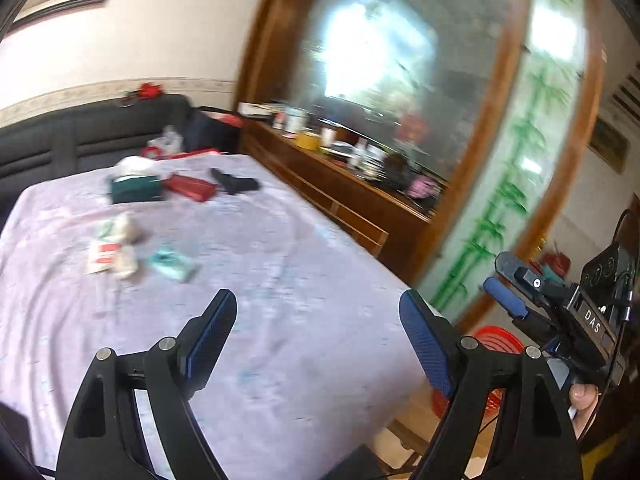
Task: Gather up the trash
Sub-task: 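Move both open tools back over the bed toward the wipe packets, then grasp the white-and-red wipe packet with the left tool while the right grasps the teal wipe pack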
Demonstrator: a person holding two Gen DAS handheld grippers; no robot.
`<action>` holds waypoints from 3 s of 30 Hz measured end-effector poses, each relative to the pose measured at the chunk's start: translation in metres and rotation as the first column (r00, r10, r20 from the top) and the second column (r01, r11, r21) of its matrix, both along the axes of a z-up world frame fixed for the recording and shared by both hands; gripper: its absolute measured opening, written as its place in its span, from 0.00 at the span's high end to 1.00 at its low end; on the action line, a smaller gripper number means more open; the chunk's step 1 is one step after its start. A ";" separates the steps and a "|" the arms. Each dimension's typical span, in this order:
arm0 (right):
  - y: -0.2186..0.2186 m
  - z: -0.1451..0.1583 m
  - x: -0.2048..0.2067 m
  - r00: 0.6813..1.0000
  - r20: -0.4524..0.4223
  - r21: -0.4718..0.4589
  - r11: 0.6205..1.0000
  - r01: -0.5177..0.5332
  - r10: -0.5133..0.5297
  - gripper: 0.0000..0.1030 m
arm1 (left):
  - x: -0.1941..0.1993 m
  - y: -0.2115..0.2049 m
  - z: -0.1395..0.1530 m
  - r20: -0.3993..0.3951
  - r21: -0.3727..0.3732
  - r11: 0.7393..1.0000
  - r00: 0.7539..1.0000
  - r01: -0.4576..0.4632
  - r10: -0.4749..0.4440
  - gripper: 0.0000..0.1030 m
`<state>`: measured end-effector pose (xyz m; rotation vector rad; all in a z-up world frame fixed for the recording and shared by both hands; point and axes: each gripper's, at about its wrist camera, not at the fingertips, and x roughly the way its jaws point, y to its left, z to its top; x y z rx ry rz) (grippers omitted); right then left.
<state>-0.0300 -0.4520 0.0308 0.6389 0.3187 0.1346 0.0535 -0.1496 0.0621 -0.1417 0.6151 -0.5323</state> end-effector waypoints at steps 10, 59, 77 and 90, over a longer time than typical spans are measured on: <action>0.102 0.002 0.059 0.982 -0.058 -0.082 0.980 -0.183 0.178 0.22 | 0.020 0.087 -0.010 -0.049 -0.052 0.989 0.990 -0.136 0.133 0.20; 0.175 -0.067 0.263 0.808 -0.305 -0.053 0.838 -0.542 0.503 0.21 | 0.205 0.197 -0.111 -0.460 -0.093 0.894 0.815 -0.438 0.351 0.20; 0.253 -0.164 0.409 0.599 -0.546 -0.137 0.643 -0.753 0.585 0.21 | 0.330 0.190 -0.183 -0.656 -0.045 0.846 0.655 -0.531 0.376 0.21; 0.288 -0.172 0.391 0.663 -0.607 -0.417 0.535 -0.735 0.438 0.57 | 0.324 0.173 -0.195 -0.637 0.085 0.852 0.630 -0.516 0.445 0.43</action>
